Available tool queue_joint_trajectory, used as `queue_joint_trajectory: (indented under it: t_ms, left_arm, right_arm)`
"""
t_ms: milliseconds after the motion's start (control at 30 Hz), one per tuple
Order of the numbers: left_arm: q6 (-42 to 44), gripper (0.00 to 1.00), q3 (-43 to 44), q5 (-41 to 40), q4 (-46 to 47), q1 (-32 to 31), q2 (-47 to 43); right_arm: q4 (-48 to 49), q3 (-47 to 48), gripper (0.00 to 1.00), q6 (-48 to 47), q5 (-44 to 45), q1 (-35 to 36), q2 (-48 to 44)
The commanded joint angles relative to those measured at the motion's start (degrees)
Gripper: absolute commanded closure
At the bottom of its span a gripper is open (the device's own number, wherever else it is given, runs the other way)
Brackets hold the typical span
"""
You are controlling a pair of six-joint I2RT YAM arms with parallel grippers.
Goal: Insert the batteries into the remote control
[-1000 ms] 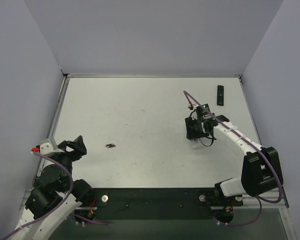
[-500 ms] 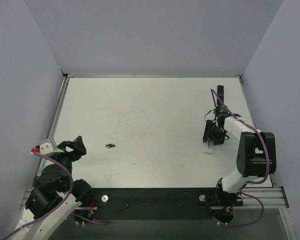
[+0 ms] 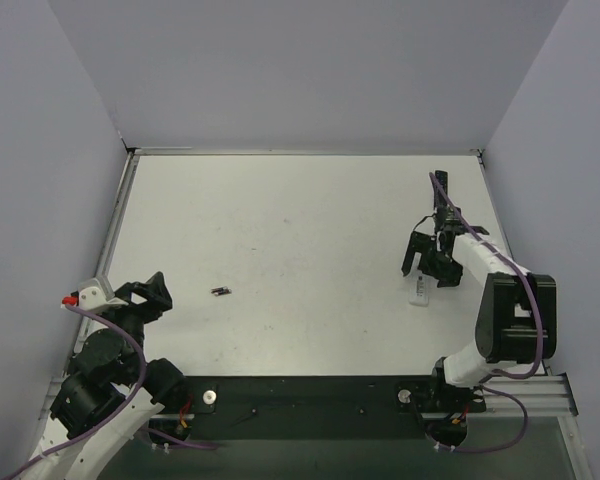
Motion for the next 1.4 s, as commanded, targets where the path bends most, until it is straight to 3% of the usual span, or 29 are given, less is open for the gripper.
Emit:
queue_joint_trajectory:
  t_ms: [0, 167, 267, 367, 633, 967, 1167, 1367]
  left_arm:
    - [0.2, 0.18, 0.5, -0.9, 0.4, 0.5, -1.4]
    - [0.3, 0.18, 0.5, -0.7, 0.6, 0.7, -1.2]
    - [0.4, 0.18, 0.5, -0.6, 0.6, 0.9, -1.2]
    - [0.3, 0.18, 0.4, -0.6, 0.5, 1.1, -1.3]
    - [0.4, 0.18, 0.3, -0.7, 0.5, 1.4, -1.4]
    - [3.0, 0.18, -0.8, -0.3, 3.3, 1.7, -1.2]
    - [4.4, 0.19, -1.3, 0.8, 4.8, 2.0, -1.0]
    - [4.6, 0.19, -1.4, 1.1, 4.9, 2.1, -1.2]
  right_arm:
    - [0.5, -1.1, 0.09, 0.7, 1.7, -0.4, -11.3]
    - [4.5, 3.1, 0.0, 3.9, 2.1, -0.3, -17.3]
    - [6.8, 5.7, 0.0, 2.3, -0.4, -0.4, -16.5]
    - [6.8, 9.6, 0.0, 2.3, -1.4, -0.4, -11.9]
    - [4.7, 31.1, 0.0, 2.4, 4.5, -1.7, 10.6]
    - [-1.4, 53.6, 0.16, -1.2, 5.2, -6.7, 32.5]
    - [-7.9, 64.7, 0.18, -2.4, 5.1, -7.6, 41.5]
    - [-11.8, 69.4, 0.24, -4.0, 2.9, -7.6, 46.6]
